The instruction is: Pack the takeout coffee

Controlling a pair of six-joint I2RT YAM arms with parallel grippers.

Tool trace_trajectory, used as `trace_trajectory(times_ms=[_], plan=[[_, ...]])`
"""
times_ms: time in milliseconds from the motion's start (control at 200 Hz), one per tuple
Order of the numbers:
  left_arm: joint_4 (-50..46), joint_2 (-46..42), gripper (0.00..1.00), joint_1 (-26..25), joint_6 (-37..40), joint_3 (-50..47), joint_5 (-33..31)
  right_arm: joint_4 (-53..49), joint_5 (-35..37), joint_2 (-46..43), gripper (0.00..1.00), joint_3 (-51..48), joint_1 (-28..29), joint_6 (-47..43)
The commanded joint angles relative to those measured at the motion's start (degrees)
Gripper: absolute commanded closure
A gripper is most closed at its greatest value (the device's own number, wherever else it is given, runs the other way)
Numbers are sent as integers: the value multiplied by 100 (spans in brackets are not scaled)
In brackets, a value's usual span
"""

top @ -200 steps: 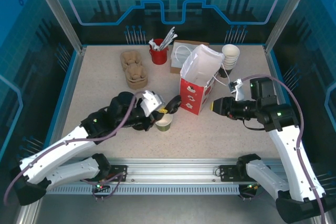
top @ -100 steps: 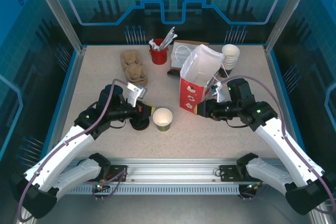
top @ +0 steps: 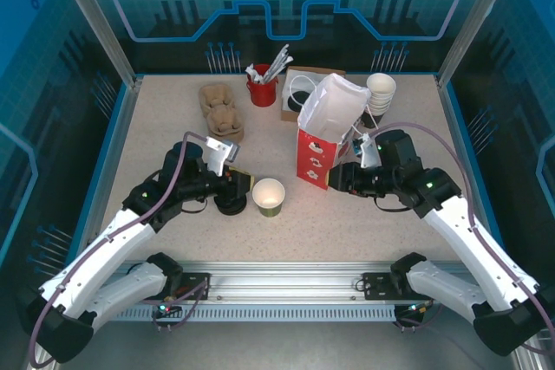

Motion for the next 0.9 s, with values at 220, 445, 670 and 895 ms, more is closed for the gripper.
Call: trace_trajectory(times_ms=[220, 445, 670, 895], plan=[[388, 257, 57, 65, -135, 342, -907, -599, 314, -102, 59, 675, 24, -410], [507, 180, 48, 68, -84, 404, -1417, -829, 563, -189, 59, 901, -107, -630], [582, 270, 40, 65, -49, 510, -1703, -950, 581, -302, 59, 965, -372, -787], [971, 1082, 37, 115, 156, 950, -1913, -1021, 427, -322, 59, 1074, -806, -1005]])
